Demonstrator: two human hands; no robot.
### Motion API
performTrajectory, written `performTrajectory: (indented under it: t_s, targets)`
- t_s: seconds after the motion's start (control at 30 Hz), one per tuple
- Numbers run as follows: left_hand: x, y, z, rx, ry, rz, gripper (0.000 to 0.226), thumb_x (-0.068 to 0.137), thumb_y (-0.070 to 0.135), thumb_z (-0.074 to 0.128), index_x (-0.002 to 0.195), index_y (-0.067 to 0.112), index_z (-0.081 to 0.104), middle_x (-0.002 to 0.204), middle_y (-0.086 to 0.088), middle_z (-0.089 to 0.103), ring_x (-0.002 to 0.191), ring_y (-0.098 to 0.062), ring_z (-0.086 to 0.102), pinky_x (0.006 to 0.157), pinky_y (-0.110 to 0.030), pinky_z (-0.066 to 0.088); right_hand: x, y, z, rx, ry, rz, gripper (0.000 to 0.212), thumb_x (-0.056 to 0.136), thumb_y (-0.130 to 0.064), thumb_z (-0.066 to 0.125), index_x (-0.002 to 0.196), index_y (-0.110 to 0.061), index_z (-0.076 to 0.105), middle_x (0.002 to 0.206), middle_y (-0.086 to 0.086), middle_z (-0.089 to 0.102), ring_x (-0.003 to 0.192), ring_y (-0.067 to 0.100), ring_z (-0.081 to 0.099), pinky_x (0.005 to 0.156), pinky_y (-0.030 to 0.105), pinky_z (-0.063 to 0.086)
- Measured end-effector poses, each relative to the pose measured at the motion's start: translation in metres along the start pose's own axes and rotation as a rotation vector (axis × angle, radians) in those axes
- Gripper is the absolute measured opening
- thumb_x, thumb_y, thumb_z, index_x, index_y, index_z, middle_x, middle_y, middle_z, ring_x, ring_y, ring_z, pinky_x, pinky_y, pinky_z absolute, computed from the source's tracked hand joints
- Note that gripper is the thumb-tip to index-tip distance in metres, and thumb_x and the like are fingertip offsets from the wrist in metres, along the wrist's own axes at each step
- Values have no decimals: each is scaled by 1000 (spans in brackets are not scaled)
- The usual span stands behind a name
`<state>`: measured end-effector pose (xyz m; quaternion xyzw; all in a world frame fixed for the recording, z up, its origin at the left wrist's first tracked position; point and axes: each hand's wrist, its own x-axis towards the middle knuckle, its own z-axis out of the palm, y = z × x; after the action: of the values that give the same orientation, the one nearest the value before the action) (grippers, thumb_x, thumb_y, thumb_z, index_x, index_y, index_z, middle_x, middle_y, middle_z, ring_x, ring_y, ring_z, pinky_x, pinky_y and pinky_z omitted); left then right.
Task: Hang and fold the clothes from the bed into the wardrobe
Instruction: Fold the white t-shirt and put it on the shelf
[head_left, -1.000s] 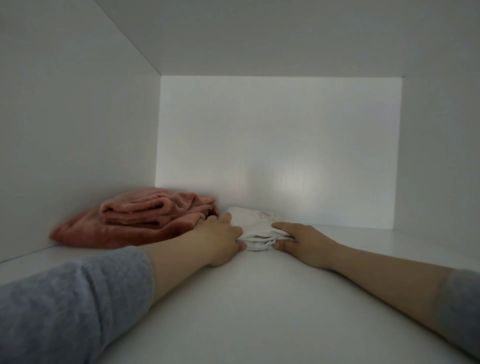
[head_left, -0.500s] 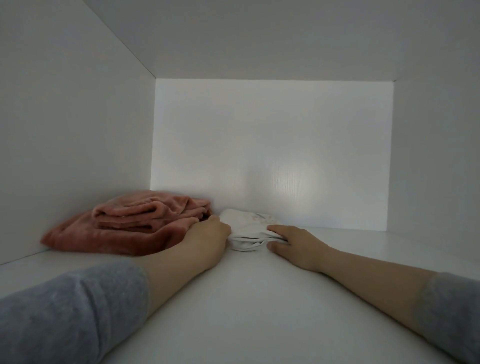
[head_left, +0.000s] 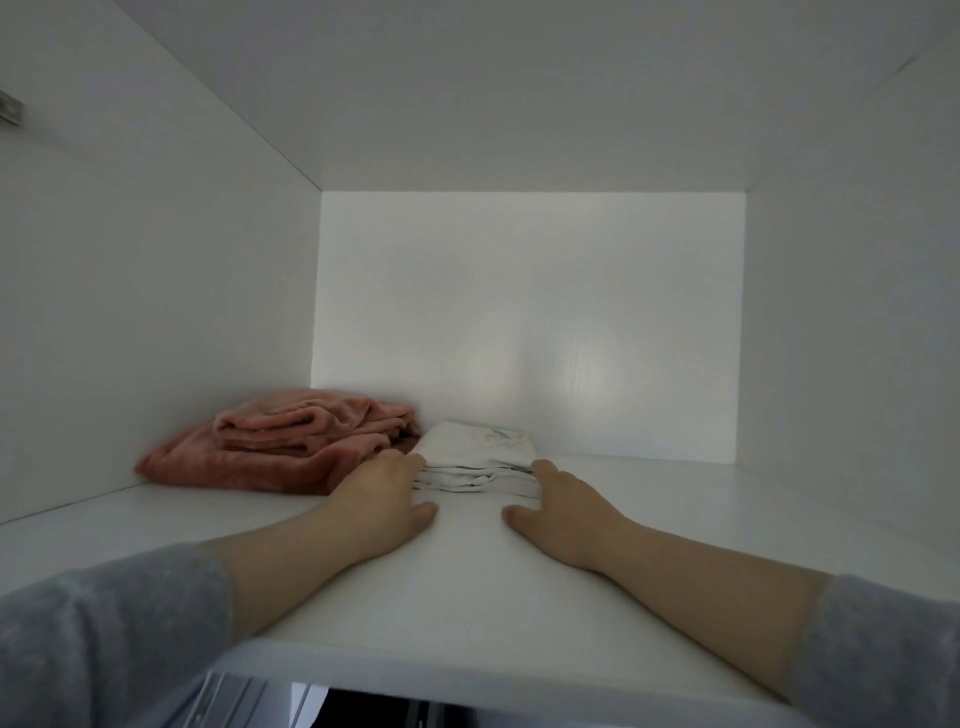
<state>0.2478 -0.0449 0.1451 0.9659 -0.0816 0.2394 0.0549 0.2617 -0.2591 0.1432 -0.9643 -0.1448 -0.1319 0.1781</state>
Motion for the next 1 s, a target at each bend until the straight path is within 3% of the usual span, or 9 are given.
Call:
performTrajectory:
  t_s: [0.1, 0.17, 0.33, 0.5, 0.6, 0.73, 0.83, 0.93, 1.0]
  targets:
    - [-24, 11, -14, -47, -215, -79, 38, 97, 51, 42, 101, 17, 59, 127, -13, 56, 115, -27, 54, 94, -28, 41, -28, -7, -10, -11, -88, -24, 62, 97, -51, 43, 146, -14, 34, 144, 9, 46, 132, 25, 44, 106, 31, 36]
    - [-39, 17, -22, -82, -278, -37, 39, 99, 51, 36, 82, 20, 51, 119, -14, 59, 109, -27, 55, 96, -32, 43, -46, -12, -16, -31, -145, -49, 52, 98, -51, 39, 135, -16, 48, 139, 6, 51, 129, 25, 46, 105, 31, 36]
    - [-71, 27, -38, -116, -350, 66, 55, 99, 56, 29, 134, 19, 50, 148, -1, 43, 137, -20, 38, 115, -38, 27, -89, -17, -30, -34, -212, -92, 58, 99, -57, 33, 150, -30, 32, 159, -11, 27, 145, 9, 24, 115, 22, 15]
    - [-86, 24, -44, -185, -342, 147, 55, 99, 56, 30, 133, 19, 52, 145, 1, 45, 135, -19, 39, 114, -37, 28, -128, -29, -40, 55, -165, 30, 58, 92, -63, 43, 144, -37, 42, 150, -17, 40, 137, 4, 37, 113, 22, 24]
    - [-88, 23, -44, -218, -285, 193, 51, 98, 53, 33, 127, 18, 57, 137, 2, 54, 127, -19, 47, 109, -38, 35, -158, -33, -34, 83, 55, 105, 43, 86, -66, 50, 122, -45, 60, 122, -27, 61, 113, -5, 54, 97, 20, 40]
    - [-90, 21, -40, -368, -223, 329, 41, 97, 46, 43, 104, 13, 68, 108, 0, 69, 102, -18, 60, 95, -39, 46, -189, -42, -3, -34, 614, 94, 18, 91, -47, 53, 84, -39, 68, 77, -26, 66, 76, -3, 61, 65, 19, 43]
    - [-99, 20, -37, -589, -94, 397, 24, 90, 45, 57, 83, 25, 68, 82, 11, 66, 83, -9, 61, 80, -31, 49, -205, -48, 14, 158, 809, 53, 17, 91, -24, 62, 79, -30, 72, 79, -24, 69, 80, -1, 64, 64, 11, 45]
    - [-119, 33, -35, -847, 52, 422, 17, 84, 40, 66, 100, 34, 70, 99, 23, 67, 94, 4, 62, 90, -29, 50, -230, -49, 17, 300, 909, 117, 13, 89, -20, 65, 88, -30, 74, 89, -23, 71, 93, -1, 64, 73, 5, 43]
    - [-139, 48, -36, -1004, 115, 466, 14, 84, 33, 68, 98, 34, 71, 97, 26, 68, 93, 7, 63, 87, -22, 50, -255, -48, 14, 359, 954, 148, 13, 89, -20, 65, 90, -30, 74, 93, -21, 72, 95, 0, 66, 80, 8, 46]
